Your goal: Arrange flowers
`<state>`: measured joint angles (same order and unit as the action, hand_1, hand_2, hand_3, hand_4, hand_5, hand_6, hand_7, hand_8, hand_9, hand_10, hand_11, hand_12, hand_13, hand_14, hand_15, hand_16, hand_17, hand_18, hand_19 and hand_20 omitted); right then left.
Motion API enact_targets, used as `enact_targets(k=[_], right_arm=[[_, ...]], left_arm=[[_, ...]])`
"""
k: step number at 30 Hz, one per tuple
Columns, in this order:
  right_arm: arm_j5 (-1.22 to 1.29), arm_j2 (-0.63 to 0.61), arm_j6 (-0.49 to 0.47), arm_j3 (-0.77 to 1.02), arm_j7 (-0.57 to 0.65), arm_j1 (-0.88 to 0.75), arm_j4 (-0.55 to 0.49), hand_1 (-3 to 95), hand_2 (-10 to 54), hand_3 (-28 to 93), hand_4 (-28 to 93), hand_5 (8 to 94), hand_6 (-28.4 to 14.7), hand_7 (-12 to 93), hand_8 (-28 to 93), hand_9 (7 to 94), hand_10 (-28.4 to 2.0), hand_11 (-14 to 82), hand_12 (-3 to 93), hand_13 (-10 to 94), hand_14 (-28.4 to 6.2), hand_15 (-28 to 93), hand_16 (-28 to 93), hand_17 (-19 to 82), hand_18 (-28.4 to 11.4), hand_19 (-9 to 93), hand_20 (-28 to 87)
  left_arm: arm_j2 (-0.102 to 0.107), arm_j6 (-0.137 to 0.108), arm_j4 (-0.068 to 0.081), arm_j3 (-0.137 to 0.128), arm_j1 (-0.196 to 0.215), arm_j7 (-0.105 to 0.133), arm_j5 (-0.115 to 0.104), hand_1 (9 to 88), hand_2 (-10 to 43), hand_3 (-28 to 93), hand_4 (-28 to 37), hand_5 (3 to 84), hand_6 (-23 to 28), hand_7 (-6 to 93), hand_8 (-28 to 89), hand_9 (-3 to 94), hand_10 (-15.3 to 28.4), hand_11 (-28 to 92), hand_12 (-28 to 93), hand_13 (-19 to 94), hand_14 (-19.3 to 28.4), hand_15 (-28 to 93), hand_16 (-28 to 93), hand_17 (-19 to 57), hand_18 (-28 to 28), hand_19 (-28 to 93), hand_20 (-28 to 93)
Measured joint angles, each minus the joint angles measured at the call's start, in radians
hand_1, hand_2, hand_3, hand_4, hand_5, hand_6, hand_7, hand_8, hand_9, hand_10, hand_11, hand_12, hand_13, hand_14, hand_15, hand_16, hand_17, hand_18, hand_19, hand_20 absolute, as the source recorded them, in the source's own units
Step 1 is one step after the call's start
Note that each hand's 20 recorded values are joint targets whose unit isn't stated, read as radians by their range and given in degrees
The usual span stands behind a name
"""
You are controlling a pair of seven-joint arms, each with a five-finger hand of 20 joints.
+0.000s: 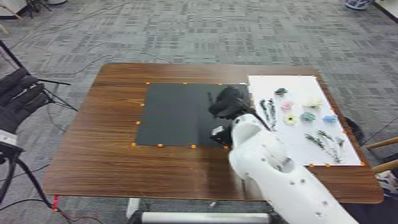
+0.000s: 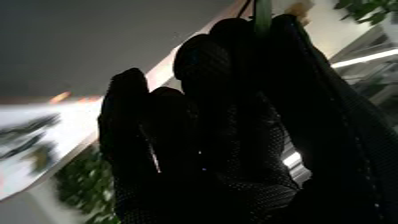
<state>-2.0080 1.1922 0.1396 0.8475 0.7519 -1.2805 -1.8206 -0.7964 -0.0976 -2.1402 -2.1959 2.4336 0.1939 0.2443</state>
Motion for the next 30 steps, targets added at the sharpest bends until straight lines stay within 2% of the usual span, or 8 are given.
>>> enact_targets(k=[4,10,15,24,30], right_arm=[[0.000,0.048,-0.038,-0.101,-0.006,0.084,0.054,53.9,-9.5,71,-18,78.4,-0.4,44,20,81.3,-11.8,35.9,54.6,67,-18.8,75,44,35,-28.4,83,37],[-0.002,0.118,-0.076,-0.183,-0.001,0.153,0.112,54.5,-9.5,70,-19,78.6,-0.3,44,19,81.1,-11.8,37.4,53.4,67,-18.6,76,44,35,-28.4,84,37],[-0.008,0.160,-0.092,-0.239,0.038,0.182,0.165,54.1,-9.5,71,-20,78.7,-0.2,45,18,82.0,-11.7,37.2,52.5,68,-18.1,75,44,36,-28.4,85,37],[-0.025,0.167,-0.142,-0.312,0.089,0.189,0.176,53.9,-9.5,71,-22,77.8,-0.7,46,19,81.8,-12.1,38.0,52.2,68,-18.0,75,44,36,-28.4,85,36],[-0.099,0.186,-0.021,-0.344,0.079,0.176,0.236,52.4,-9.5,72,-23,75.9,-1.3,48,18,80.1,-12.7,39.7,51.4,67,-18.1,76,44,35,-28.4,86,35]], left_arm=[[-0.007,0.005,-0.011,-0.029,0.019,0.001,0.000,22.1,14.6,68,-28.3,37.4,8.5,4.6,-5,31.3,13.9,8,13,22,13.8,19,-1,-2.0,11.5,20,10],[-0.011,0.004,-0.016,-0.030,0.041,0.009,-0.007,23.0,14.1,68,-28.3,37.4,8.6,4.8,-5,31.3,13.8,9,13,22,14.0,19,-1,-2.0,11.5,20,10],[-0.020,0.004,-0.016,-0.013,0.037,0.017,-0.012,23.5,13.8,68,-28.3,37.4,8.5,5.0,-5,31.2,13.8,9,13,22,14.1,19,-1,-2.0,11.5,20,10],[-0.029,0.003,-0.024,0.013,0.027,0.018,-0.011,24.0,13.5,68,-28.3,37.4,8.6,5.3,-5,31.2,13.8,9,13,22,14.2,20,-1,-2.0,11.6,20,10],[-0.027,0.001,-0.016,0.050,-0.013,0.013,-0.011,25.2,12.6,68,-28.2,37.6,8.8,5.4,-5,31.5,14.0,10,13,22,14.4,21,-1,-2.1,11.7,20,10]])
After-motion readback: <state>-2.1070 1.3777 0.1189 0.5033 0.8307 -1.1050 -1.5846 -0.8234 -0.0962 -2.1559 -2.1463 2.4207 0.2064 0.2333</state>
